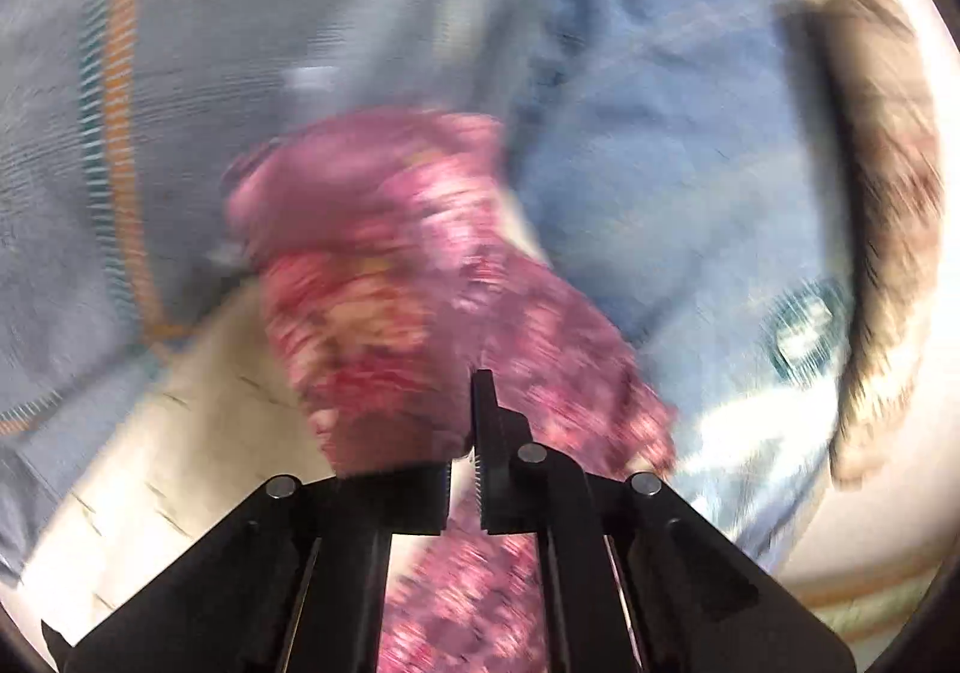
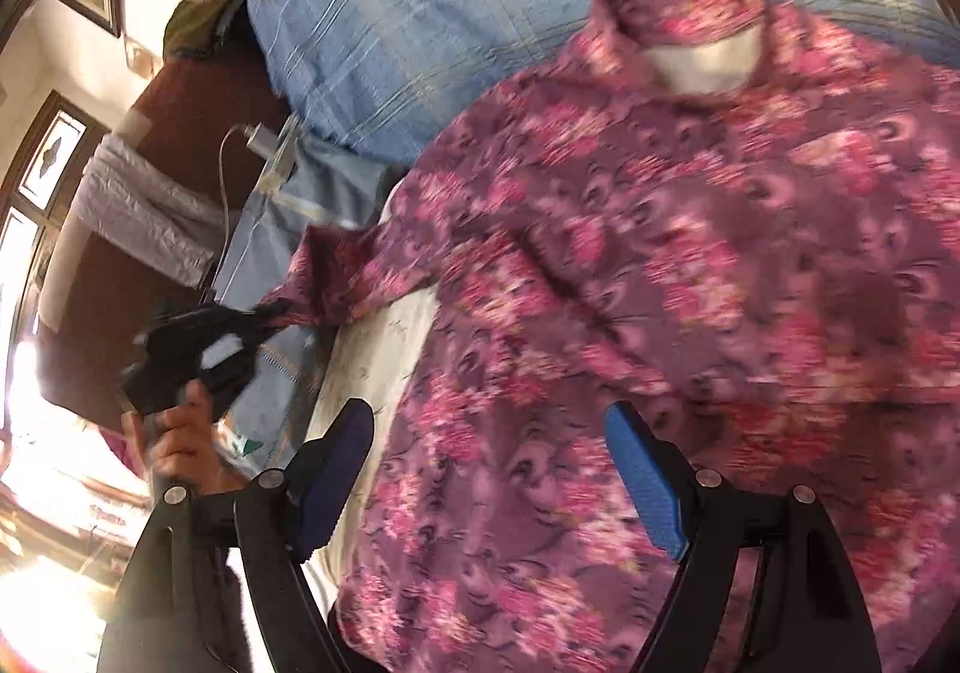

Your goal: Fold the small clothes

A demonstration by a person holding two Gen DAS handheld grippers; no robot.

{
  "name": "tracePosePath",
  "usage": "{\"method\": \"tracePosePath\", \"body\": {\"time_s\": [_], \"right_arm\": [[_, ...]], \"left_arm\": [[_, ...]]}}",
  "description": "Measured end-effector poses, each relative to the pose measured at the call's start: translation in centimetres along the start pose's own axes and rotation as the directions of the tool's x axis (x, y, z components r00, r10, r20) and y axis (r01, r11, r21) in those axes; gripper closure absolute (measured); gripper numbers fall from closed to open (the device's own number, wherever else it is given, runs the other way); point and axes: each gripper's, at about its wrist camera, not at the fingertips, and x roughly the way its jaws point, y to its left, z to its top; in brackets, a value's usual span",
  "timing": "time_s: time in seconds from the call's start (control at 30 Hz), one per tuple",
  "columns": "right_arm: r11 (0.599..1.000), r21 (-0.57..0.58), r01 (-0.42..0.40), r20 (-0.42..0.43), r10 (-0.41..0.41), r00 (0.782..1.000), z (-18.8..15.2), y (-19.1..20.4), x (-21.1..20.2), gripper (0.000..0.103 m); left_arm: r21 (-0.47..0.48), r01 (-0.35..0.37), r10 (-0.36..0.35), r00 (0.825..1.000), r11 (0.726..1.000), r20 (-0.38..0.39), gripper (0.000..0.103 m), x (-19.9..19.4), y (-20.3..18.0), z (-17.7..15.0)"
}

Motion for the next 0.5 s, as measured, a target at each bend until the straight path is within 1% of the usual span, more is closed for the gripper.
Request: {"method": "tracePosePath", "body": {"time_s": [0.07, 0.17, 0.27, 0.3, 0.37, 0.4, 0.43, 0.5], "right_arm": [[1.000, 0.018, 0.020, 0.037, -0.021, 0.999, 0.0, -1.1, -1.7, 0.022], [0.998, 0.058, 0.035, 0.072, -0.040, 0.997, -0.3, -3.2, -3.9, 0.022], [0.994, 0.101, 0.038, 0.104, -0.049, 0.993, -1.2, -5.8, -6.4, 0.022], [0.992, 0.114, 0.048, 0.119, -0.061, 0.991, -1.6, -6.9, -7.6, 0.022], [0.988, 0.137, 0.068, 0.138, -0.087, 0.987, -2.3, -8.8, -9.2, 0.022], [0.985, 0.153, 0.079, 0.144, -0.101, 0.984, -2.8, -9.9, -10.1, 0.022], [0.980, 0.173, 0.098, 0.151, -0.125, 0.981, -3.2, -11.2, -11.1, 0.022], [0.969, 0.206, 0.137, 0.166, -0.173, 0.971, -4.1, -13.4, -13.0, 0.022]], "left_arm": [[0.088, 0.035, -0.035, 0.999, 0.995, -0.006, 0.099, -0.6, -3.7, -1.8], [0.203, 0.068, -0.064, 0.998, 0.977, -0.025, 0.099, 0.0, -9.5, -4.5], [0.284, 0.090, -0.069, 0.994, 0.955, -0.083, 0.099, 3.3, -15.3, -7.9], [0.298, 0.102, -0.073, 0.992, 0.949, -0.106, 0.099, 3.8, -16.3, -9.2], [0.337, 0.138, -0.080, 0.980, 0.931, -0.182, 0.099, 6.9, -19.7, -12.7], [0.359, 0.149, -0.072, 0.973, 0.921, -0.219, 0.099, 8.9, -21.4, -15.1], [0.371, 0.155, -0.066, 0.968, 0.916, -0.241, 0.099, 10.3, -22.5, -16.4], [0.398, 0.161, -0.030, 0.949, 0.903, -0.315, 0.099, 14.0, -24.3, -20.7]]}}
